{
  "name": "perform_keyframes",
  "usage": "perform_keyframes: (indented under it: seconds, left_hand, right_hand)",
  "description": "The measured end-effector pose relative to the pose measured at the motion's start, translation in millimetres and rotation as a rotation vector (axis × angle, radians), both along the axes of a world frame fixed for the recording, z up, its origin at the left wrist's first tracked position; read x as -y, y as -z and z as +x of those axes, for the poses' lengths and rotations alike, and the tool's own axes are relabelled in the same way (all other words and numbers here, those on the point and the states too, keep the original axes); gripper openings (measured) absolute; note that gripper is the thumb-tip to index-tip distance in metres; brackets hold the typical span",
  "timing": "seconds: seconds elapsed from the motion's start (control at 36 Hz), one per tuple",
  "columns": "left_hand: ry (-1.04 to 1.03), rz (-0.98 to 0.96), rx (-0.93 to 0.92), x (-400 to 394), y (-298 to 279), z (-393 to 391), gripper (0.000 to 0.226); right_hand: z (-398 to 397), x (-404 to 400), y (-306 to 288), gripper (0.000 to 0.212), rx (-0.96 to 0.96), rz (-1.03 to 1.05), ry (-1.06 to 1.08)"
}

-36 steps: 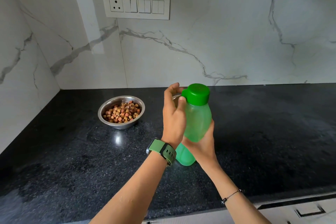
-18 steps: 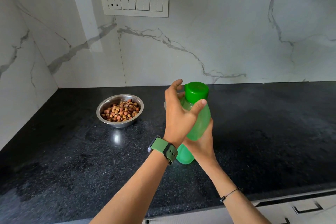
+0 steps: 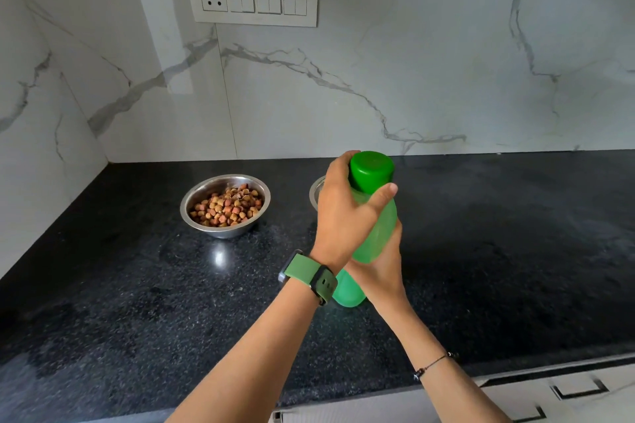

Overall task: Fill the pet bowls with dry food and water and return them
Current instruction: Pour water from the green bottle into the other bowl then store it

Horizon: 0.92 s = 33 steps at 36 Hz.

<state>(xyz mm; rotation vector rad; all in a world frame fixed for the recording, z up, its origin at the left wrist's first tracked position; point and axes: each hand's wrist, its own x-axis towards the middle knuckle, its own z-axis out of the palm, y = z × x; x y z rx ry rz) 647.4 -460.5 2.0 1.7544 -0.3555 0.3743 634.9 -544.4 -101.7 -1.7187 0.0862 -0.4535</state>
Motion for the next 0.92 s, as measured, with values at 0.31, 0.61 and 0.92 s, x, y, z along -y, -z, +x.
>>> perform_keyframes:
  seconds: [0.31, 0.61, 0.92]
  left_hand:
    - [0.253, -0.046, -0.163, -18, -7, 17, 0.049]
    - [0.267, 0.129, -0.061, -20, 6, 8, 0.070]
    - [0.236, 0.222, -0.063, -38, -50, 15, 0.068]
  right_hand:
    - [-5, 1, -8, 0.104, -0.050, -0.007, -0.005]
    - [-9, 2, -16, 0.103, -0.078, -0.032, -0.029]
    - [0, 6, -90, 0.082, -0.020, -0.152, -0.076]
